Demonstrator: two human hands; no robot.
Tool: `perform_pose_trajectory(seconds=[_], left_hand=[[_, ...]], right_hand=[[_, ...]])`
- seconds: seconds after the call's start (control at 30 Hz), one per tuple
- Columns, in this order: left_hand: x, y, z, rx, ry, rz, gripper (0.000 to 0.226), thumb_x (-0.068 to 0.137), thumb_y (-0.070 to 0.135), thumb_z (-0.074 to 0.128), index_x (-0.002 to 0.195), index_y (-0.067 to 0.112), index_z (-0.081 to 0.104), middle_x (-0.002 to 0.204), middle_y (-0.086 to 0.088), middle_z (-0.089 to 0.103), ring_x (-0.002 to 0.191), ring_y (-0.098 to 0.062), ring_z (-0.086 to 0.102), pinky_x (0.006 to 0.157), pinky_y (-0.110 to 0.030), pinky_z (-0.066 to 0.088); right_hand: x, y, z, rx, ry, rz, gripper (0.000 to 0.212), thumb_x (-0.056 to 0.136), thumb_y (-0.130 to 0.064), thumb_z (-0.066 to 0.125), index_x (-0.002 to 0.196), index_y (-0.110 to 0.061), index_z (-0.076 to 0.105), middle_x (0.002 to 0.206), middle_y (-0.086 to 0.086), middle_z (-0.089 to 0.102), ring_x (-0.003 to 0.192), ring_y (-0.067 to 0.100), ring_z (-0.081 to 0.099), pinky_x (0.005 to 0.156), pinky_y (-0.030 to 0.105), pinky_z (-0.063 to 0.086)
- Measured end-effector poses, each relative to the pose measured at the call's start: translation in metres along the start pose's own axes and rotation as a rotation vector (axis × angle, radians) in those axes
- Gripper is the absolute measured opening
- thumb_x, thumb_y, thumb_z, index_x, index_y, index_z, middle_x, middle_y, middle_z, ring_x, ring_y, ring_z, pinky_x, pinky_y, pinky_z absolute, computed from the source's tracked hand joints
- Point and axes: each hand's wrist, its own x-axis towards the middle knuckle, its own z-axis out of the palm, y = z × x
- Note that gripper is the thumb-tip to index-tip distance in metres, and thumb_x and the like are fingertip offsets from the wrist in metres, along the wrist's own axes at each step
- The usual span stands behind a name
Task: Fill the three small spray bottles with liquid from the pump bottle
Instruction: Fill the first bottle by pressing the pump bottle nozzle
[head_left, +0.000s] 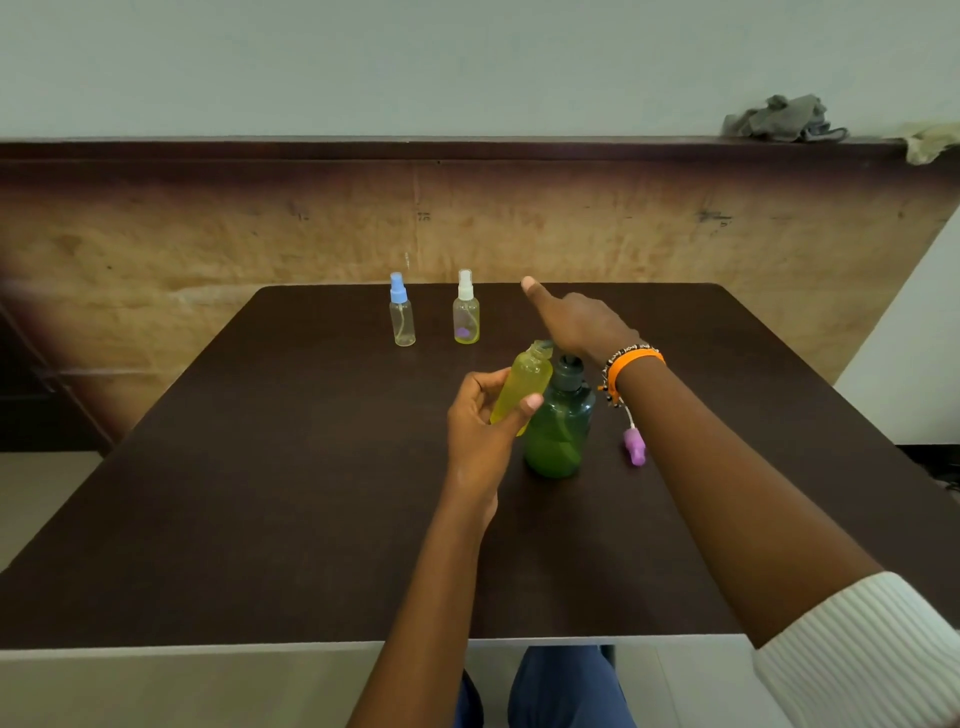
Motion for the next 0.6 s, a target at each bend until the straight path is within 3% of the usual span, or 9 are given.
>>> perform_pose_trajectory(seconds=[0.07, 0.13, 0.2, 0.27, 0.33, 0.43, 0.6], left_hand=[[0.001, -0.001, -0.001, -0.002, 0.0, 0.001, 0.024, 0.08, 0.002, 0.07, 0.095, 0.015, 0.058, 0.098, 0.005, 0.068, 0.084, 0.005, 0.064, 0.066, -0.012, 0.049], [0.001, -0.002, -0.001, -0.001, -0.005, 0.002, 0.024, 0.08, 0.002, 0.069, 0.096, 0.016, 0.058, 0.098, 0.006, 0.068, 0.084, 0.005, 0.064, 0.067, -0.012, 0.049], [0.002, -0.004, -0.001, -0.006, -0.009, 0.003, 0.023, 0.081, 0.002, 0.068, 0.096, 0.017, 0.058, 0.098, 0.005, 0.067, 0.084, 0.004, 0.064, 0.068, -0.013, 0.05], [0.001, -0.005, -0.001, -0.012, -0.008, 0.005, 0.023, 0.082, 0.002, 0.067, 0.096, 0.017, 0.057, 0.098, 0.004, 0.067, 0.082, 0.004, 0.063, 0.068, -0.013, 0.049], [0.002, -0.007, -0.001, -0.016, -0.001, 0.006, 0.024, 0.083, 0.001, 0.066, 0.097, 0.017, 0.056, 0.097, 0.004, 0.066, 0.081, 0.006, 0.063, 0.067, -0.012, 0.048], [0.002, -0.008, -0.002, -0.005, -0.001, 0.002, 0.024, 0.084, 0.002, 0.065, 0.099, 0.018, 0.055, 0.098, 0.004, 0.065, 0.081, 0.007, 0.062, 0.067, -0.011, 0.048], [0.0, -0.01, -0.007, 0.0, -0.01, 0.0, 0.027, 0.087, 0.004, 0.061, 0.109, 0.018, 0.053, 0.103, 0.004, 0.064, 0.089, 0.0, 0.06, 0.07, -0.012, 0.048]], right_hand=[[0.0, 0.0, -0.001, -0.016, 0.012, -0.004, 0.083, 0.089, -0.071, 0.012, 0.124, -0.007, 0.052, 0.107, 0.012, 0.056, 0.113, 0.034, 0.051, 0.105, 0.056, 0.029], [0.001, 0.001, 0.0, 0.002, 0.028, -0.011, 0.084, 0.088, -0.072, 0.012, 0.12, -0.008, 0.055, 0.112, 0.014, 0.057, 0.111, 0.035, 0.052, 0.104, 0.055, 0.031], [0.004, 0.004, 0.003, 0.121, 0.045, -0.035, 0.081, 0.085, -0.074, 0.013, 0.101, -0.011, 0.061, 0.107, 0.013, 0.06, 0.101, 0.034, 0.055, 0.099, 0.05, 0.037], [0.008, 0.007, 0.008, 0.394, 0.105, -0.039, 0.068, 0.086, -0.071, 0.02, 0.066, -0.015, 0.051, 0.079, 0.006, 0.055, 0.073, 0.025, 0.05, 0.076, 0.035, 0.041], [0.008, 0.006, 0.011, 0.737, 0.165, 0.013, 0.06, 0.092, -0.06, 0.029, 0.052, -0.017, 0.039, 0.058, -0.001, 0.042, 0.055, 0.018, 0.037, 0.057, 0.03, 0.03], [0.004, 0.007, 0.009, 0.995, 0.177, 0.026, 0.056, 0.098, -0.046, 0.031, 0.052, -0.015, 0.038, 0.053, 0.001, 0.039, 0.052, 0.015, 0.034, 0.055, 0.03, 0.028], [-0.008, 0.029, 0.003, 1.007, 0.327, -0.023, 0.043, 0.099, -0.031, 0.036, 0.057, -0.018, 0.043, 0.057, 0.0, 0.047, 0.058, 0.011, 0.039, 0.059, 0.029, 0.03]])
